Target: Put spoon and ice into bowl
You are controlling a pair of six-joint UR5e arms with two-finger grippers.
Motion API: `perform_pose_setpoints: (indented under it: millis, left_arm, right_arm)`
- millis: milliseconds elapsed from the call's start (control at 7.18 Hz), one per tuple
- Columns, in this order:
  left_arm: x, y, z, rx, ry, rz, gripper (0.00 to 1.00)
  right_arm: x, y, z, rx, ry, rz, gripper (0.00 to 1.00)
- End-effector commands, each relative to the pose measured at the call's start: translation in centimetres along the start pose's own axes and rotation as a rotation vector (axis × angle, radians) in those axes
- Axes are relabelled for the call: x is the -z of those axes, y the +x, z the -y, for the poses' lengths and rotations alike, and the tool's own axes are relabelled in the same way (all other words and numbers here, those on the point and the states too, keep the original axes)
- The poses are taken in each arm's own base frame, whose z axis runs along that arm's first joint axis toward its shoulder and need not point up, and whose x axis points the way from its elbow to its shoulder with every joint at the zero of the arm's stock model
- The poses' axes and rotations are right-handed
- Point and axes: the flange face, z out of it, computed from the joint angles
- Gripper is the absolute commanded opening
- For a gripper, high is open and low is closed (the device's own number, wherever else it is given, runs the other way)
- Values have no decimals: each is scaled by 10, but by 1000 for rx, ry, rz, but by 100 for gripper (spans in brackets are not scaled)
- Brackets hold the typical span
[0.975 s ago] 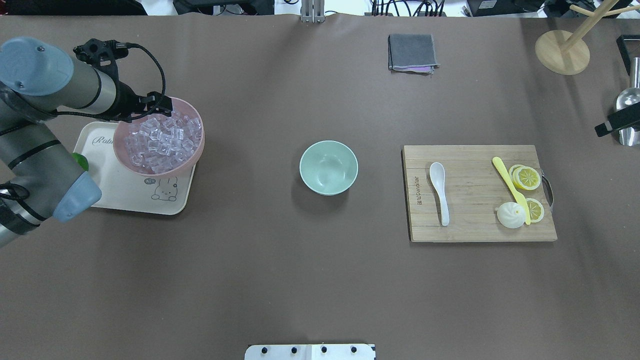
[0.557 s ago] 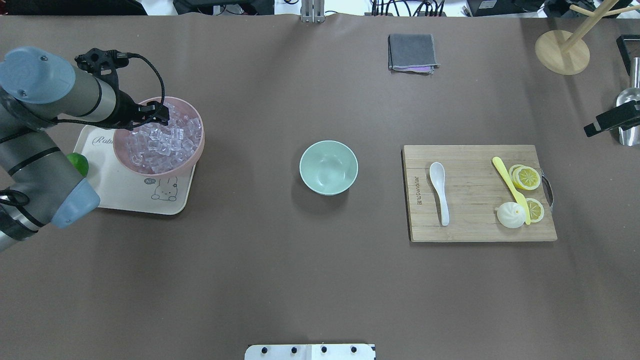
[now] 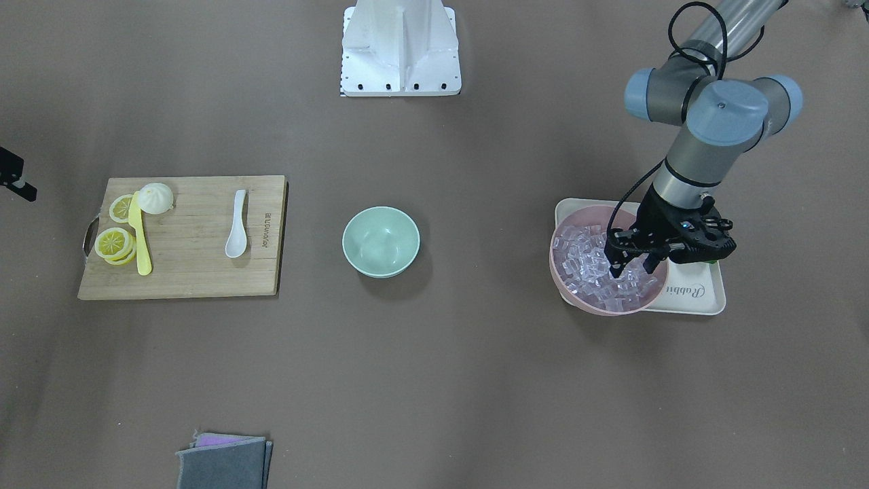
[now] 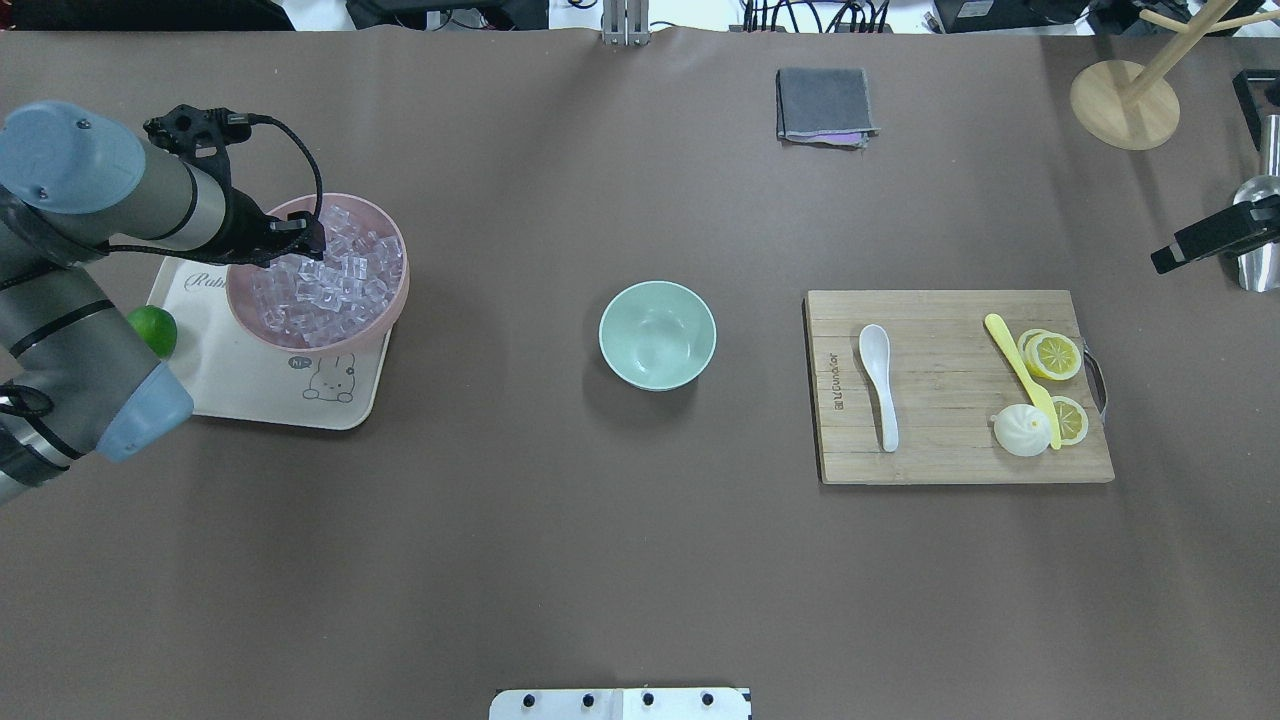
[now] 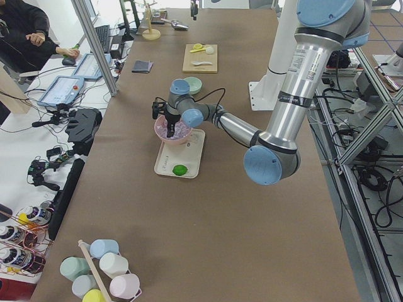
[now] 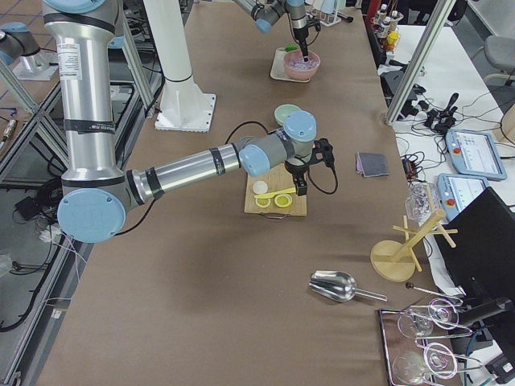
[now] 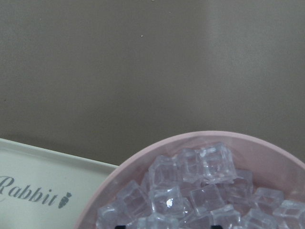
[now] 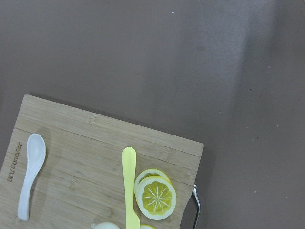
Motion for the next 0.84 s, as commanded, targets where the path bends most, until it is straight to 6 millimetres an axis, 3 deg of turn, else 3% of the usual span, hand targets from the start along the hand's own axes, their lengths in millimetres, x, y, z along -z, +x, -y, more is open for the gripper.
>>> perform_pose_setpoints:
  millis: [0, 139, 418, 557, 696]
  left_arm:
    - [-1, -2, -1, 2, -6, 2, 31]
    - [-1, -2, -1, 4, -6, 2, 30]
    - [4, 5, -2, 4, -19, -12, 5]
    - [7, 5, -7, 4, -76, -44, 0]
    - [25, 13, -5, -4, -60, -70, 0]
  right_arm:
    - [-1, -4, 3, 8, 0, 3, 100]
    - [0, -4, 3, 8, 2, 1, 100]
    - [-1, -1, 4, 8, 12, -30, 100]
    - [-1, -1, 4, 8, 12, -29, 100]
    - [-1, -1, 4, 7, 11, -29, 100]
